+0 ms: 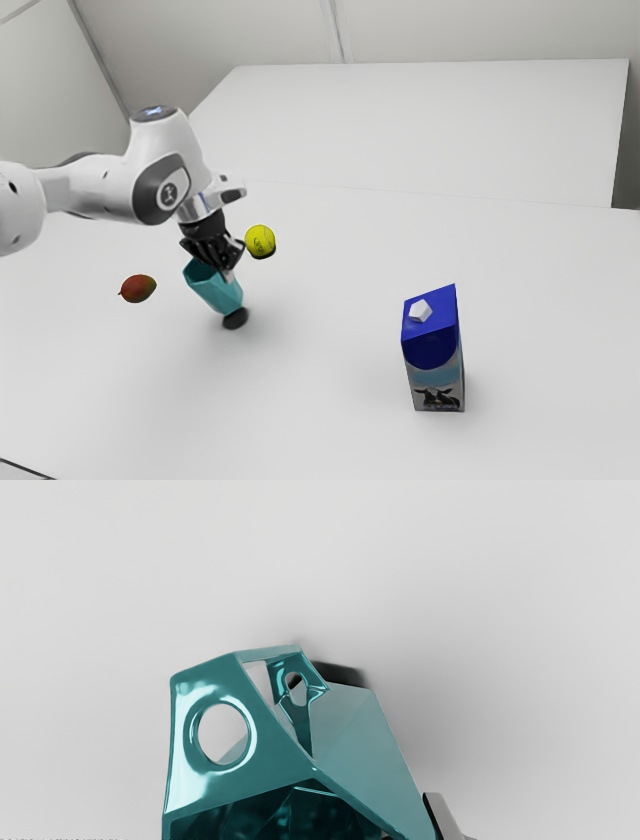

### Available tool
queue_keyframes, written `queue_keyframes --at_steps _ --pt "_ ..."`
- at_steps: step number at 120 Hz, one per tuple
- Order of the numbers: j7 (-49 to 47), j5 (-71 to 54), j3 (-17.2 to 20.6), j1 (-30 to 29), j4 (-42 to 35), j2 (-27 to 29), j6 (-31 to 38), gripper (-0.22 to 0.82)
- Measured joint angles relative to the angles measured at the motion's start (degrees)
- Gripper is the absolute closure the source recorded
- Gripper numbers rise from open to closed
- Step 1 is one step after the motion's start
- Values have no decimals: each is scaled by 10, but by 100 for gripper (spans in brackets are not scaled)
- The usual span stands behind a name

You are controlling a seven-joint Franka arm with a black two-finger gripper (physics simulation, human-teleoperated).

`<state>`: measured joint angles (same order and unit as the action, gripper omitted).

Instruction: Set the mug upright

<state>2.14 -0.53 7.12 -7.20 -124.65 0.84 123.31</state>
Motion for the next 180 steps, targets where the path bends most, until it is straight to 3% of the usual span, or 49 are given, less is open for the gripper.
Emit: queue_keyframes --at_steps 70,99,115,132,145,180 --pt "-64 0 1 1 -12 -33 5 78" --pt "-70 9 2 8 -15 -27 5 35" --pt "-72 17 3 16 -13 9 4 19" --pt "-73 37 4 34 -4 61 -25 11" --pt "-74 52 10 36 61 75 -87 7" --pt "-78 58 13 37 265 24 -251 3"
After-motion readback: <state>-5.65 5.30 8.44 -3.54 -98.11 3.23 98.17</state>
